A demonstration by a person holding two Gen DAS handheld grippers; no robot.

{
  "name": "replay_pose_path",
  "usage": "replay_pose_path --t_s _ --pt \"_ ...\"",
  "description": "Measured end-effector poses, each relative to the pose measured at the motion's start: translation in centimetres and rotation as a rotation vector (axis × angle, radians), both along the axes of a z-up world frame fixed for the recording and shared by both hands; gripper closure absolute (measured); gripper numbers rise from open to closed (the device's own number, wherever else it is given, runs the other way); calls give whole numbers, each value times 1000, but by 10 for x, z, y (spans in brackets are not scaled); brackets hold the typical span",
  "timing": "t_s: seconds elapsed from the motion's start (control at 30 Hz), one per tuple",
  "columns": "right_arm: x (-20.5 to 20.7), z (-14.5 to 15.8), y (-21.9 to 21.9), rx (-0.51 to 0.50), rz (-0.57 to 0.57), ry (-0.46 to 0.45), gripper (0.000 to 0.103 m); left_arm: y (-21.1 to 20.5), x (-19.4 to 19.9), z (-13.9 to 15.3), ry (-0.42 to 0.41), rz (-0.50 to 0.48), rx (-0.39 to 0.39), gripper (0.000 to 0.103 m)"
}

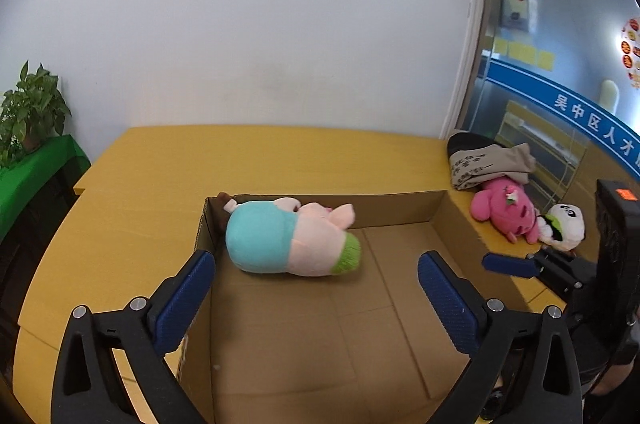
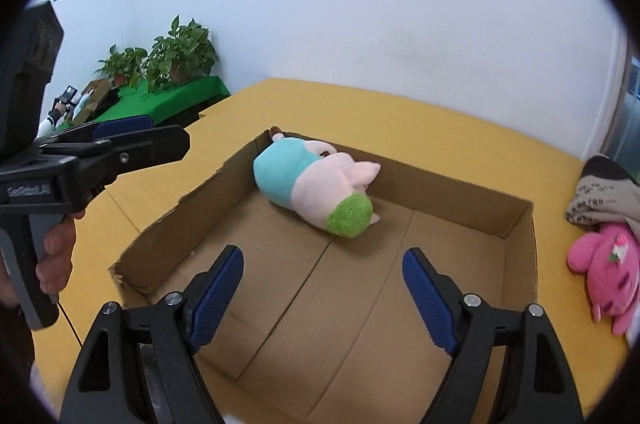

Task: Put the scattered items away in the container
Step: 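Withdraw the right gripper back toward the items on the table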

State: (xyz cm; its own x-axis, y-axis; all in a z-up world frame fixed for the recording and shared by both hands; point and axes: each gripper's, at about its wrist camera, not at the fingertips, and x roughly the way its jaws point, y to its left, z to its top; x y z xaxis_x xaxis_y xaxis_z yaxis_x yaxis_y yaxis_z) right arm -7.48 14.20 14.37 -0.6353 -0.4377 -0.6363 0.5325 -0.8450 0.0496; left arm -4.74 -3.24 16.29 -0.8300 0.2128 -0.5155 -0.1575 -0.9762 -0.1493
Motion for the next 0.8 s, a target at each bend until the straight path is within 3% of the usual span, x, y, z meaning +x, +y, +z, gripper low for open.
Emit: replay_pose_path --t_s 0.23,0.43,0.57,0.63,0.73,0.77,0.8 --pt "42 -8 23 -104 -70 -49 21 24 58 9 60 21 -11 0" --pt "52 -9 64 -280 -143 -196 19 29 91 9 33 41 22 0" --pt "57 -7 97 -410 -237 -256 18 32 100 10 34 62 -12 0" --pt "61 -3 104 -429 -217 -230 18 36 103 10 39 59 -37 0" --pt "79 12 95 -269 -202 4 12 42 104 8 41 50 -44 0" --pt "85 15 88 -216 -176 60 2 44 104 6 40 46 -48 0" --pt "89 17 80 -171 -148 85 1 46 104 4 40 45 -55 0"
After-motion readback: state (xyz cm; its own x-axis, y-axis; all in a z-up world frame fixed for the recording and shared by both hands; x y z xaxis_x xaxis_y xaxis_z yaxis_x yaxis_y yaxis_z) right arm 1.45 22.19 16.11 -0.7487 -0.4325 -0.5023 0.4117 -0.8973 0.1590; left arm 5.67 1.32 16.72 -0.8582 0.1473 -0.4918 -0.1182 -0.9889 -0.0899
